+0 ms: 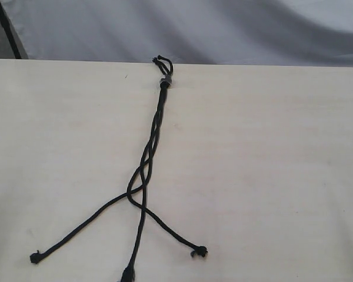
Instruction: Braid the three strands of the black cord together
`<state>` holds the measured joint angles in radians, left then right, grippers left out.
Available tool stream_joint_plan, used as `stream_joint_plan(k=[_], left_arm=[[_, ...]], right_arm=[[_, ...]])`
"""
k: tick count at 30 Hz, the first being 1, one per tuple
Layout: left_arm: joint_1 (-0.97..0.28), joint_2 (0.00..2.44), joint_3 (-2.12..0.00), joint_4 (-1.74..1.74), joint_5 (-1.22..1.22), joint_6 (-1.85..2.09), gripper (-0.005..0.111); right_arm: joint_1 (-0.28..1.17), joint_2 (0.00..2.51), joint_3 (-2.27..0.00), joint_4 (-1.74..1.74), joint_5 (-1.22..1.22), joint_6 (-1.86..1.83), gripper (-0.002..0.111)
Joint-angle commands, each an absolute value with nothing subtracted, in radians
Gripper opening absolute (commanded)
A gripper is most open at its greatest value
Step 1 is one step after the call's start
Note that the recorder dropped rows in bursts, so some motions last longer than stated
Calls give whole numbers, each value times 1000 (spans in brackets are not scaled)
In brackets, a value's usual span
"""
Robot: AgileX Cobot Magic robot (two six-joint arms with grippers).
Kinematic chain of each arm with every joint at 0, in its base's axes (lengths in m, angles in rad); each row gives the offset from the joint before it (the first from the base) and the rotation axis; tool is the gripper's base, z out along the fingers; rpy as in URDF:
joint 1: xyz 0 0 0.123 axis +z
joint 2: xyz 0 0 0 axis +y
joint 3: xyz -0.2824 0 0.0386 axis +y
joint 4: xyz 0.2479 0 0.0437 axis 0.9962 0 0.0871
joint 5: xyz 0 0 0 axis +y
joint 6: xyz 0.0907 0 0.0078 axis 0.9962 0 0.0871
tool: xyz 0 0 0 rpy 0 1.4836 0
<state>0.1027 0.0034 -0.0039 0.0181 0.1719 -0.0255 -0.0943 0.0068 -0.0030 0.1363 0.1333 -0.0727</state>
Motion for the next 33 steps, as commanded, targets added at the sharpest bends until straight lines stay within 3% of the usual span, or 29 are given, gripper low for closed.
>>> stream_joint_plan(k=[1, 16, 18, 20, 21, 24, 33], left_arm=[[105, 0, 0, 16, 172, -30, 0], [105, 0, 0, 23, 172, -30, 0], [105, 0, 0, 23, 172, -30, 0], [105, 0, 0, 23, 172, -30, 0], [105, 0, 0, 23, 172, -30, 0], [105, 0, 0, 23, 172, -30, 0], [105, 0, 0, 23, 172, -30, 0]], right_arm=[[-99, 0, 0, 128, 141, -79, 100], [-99, 0, 0, 79, 190, -76, 99], [-99, 0, 0, 75, 192, -76, 84], [-99, 0, 0, 75, 198, -76, 57], [-99, 0, 0, 78, 201, -76, 38], [-99, 0, 0, 80, 216, -65, 0], [-99, 0, 0, 26, 298, -70, -1]])
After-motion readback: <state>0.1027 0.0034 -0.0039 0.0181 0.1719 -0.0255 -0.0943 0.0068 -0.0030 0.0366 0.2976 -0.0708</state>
